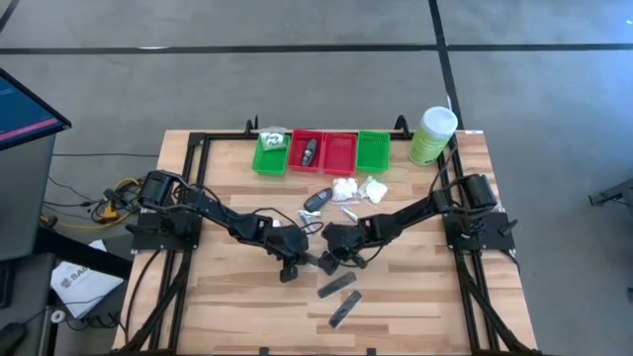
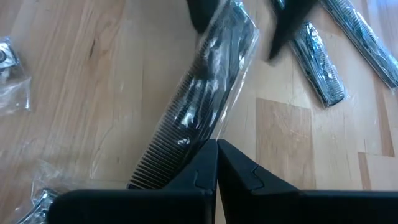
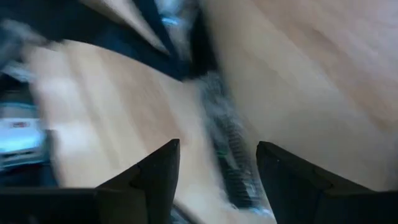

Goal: Pick & Place Travel size toiletries
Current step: Put the comb into the right red basket

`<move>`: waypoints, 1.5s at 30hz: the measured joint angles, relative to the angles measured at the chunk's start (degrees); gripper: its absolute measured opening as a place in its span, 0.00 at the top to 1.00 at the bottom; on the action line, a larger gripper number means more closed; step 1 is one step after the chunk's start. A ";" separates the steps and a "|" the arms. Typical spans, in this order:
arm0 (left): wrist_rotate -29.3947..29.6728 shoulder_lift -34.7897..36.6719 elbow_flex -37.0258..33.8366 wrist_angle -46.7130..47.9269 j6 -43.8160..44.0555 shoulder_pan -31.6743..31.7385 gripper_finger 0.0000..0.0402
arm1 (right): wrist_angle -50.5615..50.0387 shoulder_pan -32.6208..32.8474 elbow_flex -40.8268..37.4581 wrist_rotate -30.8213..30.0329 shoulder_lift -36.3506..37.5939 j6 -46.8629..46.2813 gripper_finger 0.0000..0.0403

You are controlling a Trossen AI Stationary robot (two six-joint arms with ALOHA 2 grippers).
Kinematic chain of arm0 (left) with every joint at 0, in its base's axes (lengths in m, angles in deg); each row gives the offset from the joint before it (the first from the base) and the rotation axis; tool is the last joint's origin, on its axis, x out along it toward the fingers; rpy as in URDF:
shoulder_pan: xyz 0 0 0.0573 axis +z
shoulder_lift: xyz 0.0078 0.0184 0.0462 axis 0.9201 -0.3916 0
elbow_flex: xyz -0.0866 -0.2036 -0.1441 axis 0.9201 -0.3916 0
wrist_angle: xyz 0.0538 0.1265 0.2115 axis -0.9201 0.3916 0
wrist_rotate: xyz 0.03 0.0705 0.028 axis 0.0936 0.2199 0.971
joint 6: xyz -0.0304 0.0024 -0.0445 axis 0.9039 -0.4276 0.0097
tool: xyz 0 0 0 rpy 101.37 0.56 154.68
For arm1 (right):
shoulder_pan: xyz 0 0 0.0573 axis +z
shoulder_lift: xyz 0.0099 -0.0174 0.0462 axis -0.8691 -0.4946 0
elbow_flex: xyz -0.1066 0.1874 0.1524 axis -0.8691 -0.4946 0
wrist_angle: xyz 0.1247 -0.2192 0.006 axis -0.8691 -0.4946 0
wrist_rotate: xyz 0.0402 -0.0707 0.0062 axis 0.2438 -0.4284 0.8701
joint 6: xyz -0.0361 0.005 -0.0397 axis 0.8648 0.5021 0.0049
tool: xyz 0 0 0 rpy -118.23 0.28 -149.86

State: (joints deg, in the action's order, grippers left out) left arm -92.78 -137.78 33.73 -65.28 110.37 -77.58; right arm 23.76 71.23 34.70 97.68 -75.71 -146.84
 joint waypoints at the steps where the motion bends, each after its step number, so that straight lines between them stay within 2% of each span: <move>1: 0.06 0.00 -0.02 -0.11 -0.03 0.00 1.00 | 0.52 0.16 0.31 0.62 -0.45 -0.19 0.50; 11: 0.25 -0.04 -0.07 -0.54 0.03 -0.02 1.00 | -0.39 0.61 1.97 2.21 -1.89 -1.11 0.58; 16: 0.30 -0.07 -0.07 -0.81 0.10 -0.02 1.00 | -0.83 0.15 1.97 2.23 -1.89 -1.83 0.72; 22: 0.24 0.07 -0.04 -1.68 0.10 -0.02 1.00 | -1.71 0.19 1.97 2.75 -1.89 -1.90 0.97; 25: -0.53 1.52 -0.16 -1.09 0.29 0.00 1.00 | -1.59 0.20 1.97 3.24 -1.37 -3.43 0.97; 30: 0.04 10.96 -0.29 -0.71 2.09 0.00 1.00 | -2.37 0.39 1.98 1.33 4.00 -4.67 0.99; 39: 14.05 31.92 -0.70 -5.54 -1.63 0.11 1.00 | -6.55 -3.66 1.97 -16.74 19.11 -7.45 1.00; 45: 16.48 40.57 -0.63 -6.89 -3.11 1.54 1.00 | -6.06 -8.28 2.01 -19.13 25.87 -5.14 1.00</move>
State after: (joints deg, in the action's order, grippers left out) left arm -76.30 -97.21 33.10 -72.17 107.26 -76.04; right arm 17.71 62.95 36.71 78.55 -49.84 -151.98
